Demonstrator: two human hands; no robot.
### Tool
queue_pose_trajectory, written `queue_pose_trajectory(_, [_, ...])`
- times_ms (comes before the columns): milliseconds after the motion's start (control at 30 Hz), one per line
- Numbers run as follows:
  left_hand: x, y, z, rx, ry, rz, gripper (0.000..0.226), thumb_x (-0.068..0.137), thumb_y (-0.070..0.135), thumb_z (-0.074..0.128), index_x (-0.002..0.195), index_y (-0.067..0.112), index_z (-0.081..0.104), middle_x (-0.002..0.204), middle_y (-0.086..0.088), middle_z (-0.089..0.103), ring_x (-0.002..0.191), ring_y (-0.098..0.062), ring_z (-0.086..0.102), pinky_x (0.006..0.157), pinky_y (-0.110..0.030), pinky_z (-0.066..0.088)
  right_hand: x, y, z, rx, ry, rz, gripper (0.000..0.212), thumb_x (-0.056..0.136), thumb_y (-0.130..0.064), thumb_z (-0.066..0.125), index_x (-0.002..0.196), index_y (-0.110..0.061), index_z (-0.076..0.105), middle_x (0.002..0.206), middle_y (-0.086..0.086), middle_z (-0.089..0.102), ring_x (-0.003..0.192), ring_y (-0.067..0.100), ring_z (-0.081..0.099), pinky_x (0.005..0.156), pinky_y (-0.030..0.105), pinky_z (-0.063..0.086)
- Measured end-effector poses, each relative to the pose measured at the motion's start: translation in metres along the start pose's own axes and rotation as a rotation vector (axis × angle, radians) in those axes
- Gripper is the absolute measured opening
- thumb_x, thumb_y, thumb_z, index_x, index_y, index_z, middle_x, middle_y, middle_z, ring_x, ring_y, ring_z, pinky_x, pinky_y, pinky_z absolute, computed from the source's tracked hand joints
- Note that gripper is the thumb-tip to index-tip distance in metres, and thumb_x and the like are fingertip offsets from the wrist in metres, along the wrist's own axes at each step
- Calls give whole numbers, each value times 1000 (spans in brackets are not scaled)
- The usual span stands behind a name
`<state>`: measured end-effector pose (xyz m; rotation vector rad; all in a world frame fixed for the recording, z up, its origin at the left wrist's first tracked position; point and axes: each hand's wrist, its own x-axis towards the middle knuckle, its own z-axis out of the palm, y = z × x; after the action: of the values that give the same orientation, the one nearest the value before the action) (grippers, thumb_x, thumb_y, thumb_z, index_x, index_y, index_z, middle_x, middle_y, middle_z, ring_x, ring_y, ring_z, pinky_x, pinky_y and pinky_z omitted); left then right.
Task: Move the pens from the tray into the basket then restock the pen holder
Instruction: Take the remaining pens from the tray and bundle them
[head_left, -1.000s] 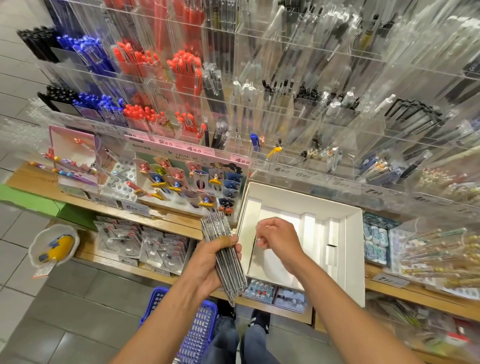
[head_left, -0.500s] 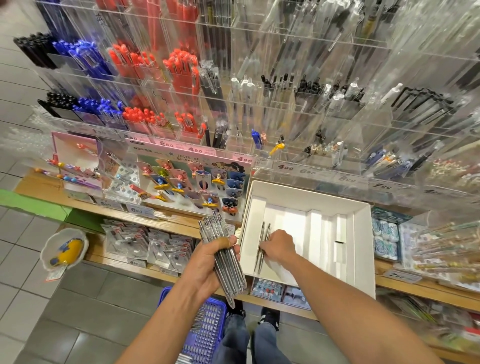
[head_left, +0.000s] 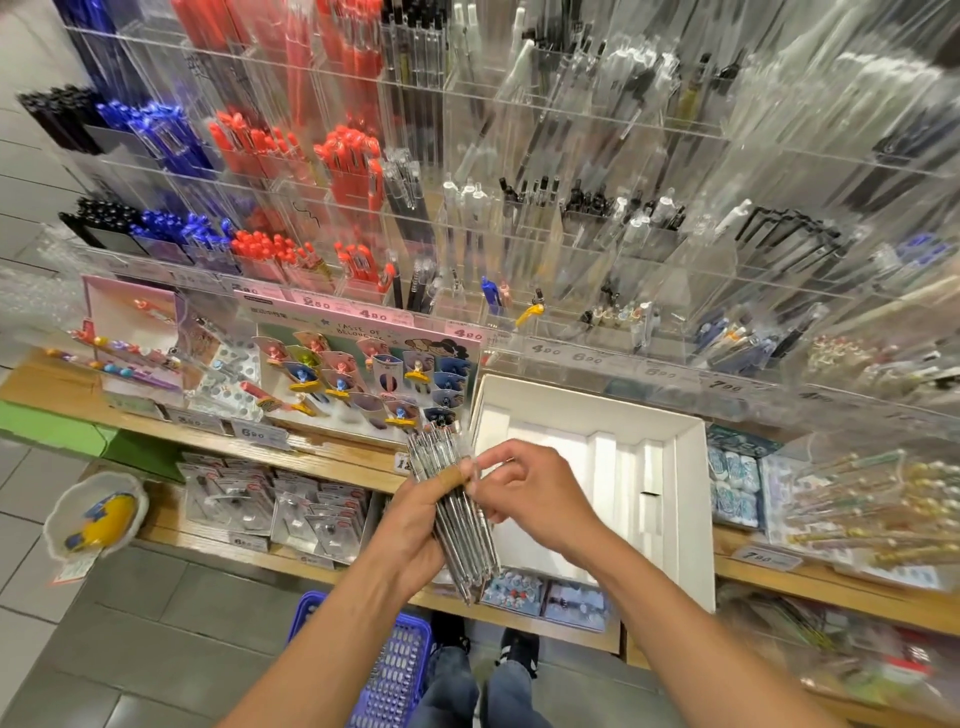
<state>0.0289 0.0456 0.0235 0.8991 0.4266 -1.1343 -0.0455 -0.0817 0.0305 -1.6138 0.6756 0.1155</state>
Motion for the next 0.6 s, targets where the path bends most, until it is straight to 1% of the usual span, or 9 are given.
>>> queue_pose_trajectory(33, [-1, -1, 2, -19, -34, -11, 32, 85, 10, 66, 107, -13, 65, 105, -32, 69, 76, -31, 73, 61, -35, 60, -3, -4, 4, -10, 12, -8, 16, 78, -17, 79, 89, -21, 68, 66, -1, 71, 56, 12, 66, 58, 24, 54])
queue_pose_trajectory(133, [-1, -3, 5, -26, -63, -14, 25, 84, 13, 67, 94, -9, 70, 94, -29, 70, 62, -27, 70, 53, -32, 57, -8, -9, 10, -10, 55, -19, 12, 79, -16, 79, 82, -22, 69, 61, -5, 68, 54, 8, 64, 55, 20, 52])
queue_pose_trajectory(233, [-2, -2, 2, 31, -52, -18, 26, 75, 16, 75, 87, -5, 68, 80, -22, 68, 59, -25, 65, 53, -33, 56, -14, -7, 15, -31, 51, -46, 12, 79, -22, 79, 73, -26, 71, 60, -2, 67, 53, 8, 61, 57, 25, 55])
queue_pose_trajectory(267, [-2, -2, 1, 57, -40, -27, 28, 72, 16, 77, 88, -5, 67, 77, -20, 67, 60, -25, 64, 54, -34, 56, -15, -4, 18, -43, 42, -67, 14, 78, -23, 80, 69, -28, 70, 58, -4, 66, 52, 4, 59, 56, 22, 52])
queue_pose_trajectory(333, [0, -2, -2, 68, -19, -51, 24, 72, 12, 76, 88, -4, 67, 79, -20, 66, 66, -27, 66, 58, -36, 56, -17, 0, 24, -48, 39, -103, 18, 76, -24, 81, 64, -31, 70, 58, -11, 65, 51, -3, 56, 54, 13, 46])
queue_pose_trajectory(400, [2, -1, -3, 15, -6, -82, 16, 77, 7, 71, 86, -5, 66, 86, -26, 68, 68, -30, 67, 54, -36, 57, -16, 1, 24, 32, 27, -81, 12, 73, -28, 83, 67, -30, 72, 61, -9, 67, 53, 0, 59, 53, 13, 46])
queue_pose_trajectory(467, [3, 1, -5, -19, -22, -90, 16, 81, 3, 64, 90, -9, 65, 96, -31, 69, 68, -30, 63, 54, -36, 56, -8, 5, 15, 166, 8, -34, 13, 73, -32, 81, 78, -24, 73, 69, 0, 70, 56, 10, 63, 53, 19, 49])
queue_pose_trajectory(533, [4, 3, -9, -8, 5, -60, 20, 75, 3, 66, 93, -6, 64, 83, -21, 69, 63, -23, 60, 59, -33, 55, 11, 20, 4, 257, 92, 37, 7, 81, -21, 76, 85, -18, 71, 74, 8, 70, 57, 15, 63, 52, 22, 49])
queue_pose_trajectory(600, [4, 5, -14, -17, 46, -37, 21, 69, 3, 69, 89, -1, 62, 71, -13, 62, 59, -19, 60, 60, -29, 55, 37, 44, -7, 183, 245, 183, 8, 85, -11, 70, 92, -13, 68, 79, 10, 70, 58, 16, 64, 54, 25, 51])
